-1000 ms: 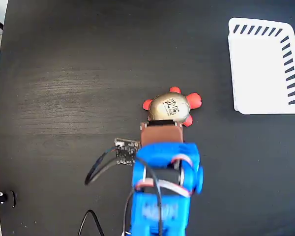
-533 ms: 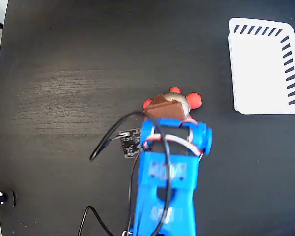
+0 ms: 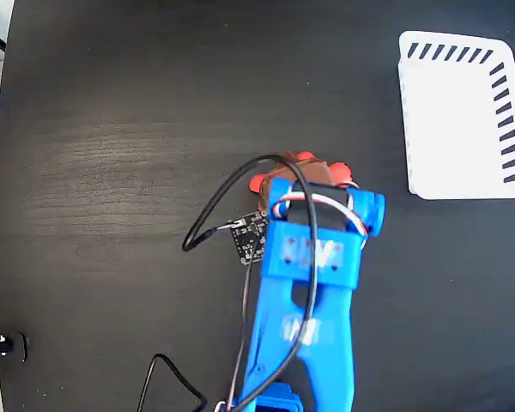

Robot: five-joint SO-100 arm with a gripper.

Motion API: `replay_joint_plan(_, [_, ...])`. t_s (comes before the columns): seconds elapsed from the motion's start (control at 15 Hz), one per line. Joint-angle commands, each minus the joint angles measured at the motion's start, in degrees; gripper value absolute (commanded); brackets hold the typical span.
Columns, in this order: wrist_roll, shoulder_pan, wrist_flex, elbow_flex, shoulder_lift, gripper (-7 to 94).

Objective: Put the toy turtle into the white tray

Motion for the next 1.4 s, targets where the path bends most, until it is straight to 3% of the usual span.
replay_joint_plan(0.0, [-0.7, 0.62, -0.88, -3.08, -0.35, 51])
replay_joint_plan(1.0, [-6.42, 0.44, -11.6, 0.88, -8.44, 50])
replay_joint_plan(1.07, [-6.42, 0.44, -11.78, 0.97, -8.44, 42])
replay_joint_plan(1.2, [-6.33, 0.44, -11.87, 0.79, -8.53, 6])
replay_joint_plan(1.33, [-5.45, 0.62, -10.63, 0.26, -7.82, 0])
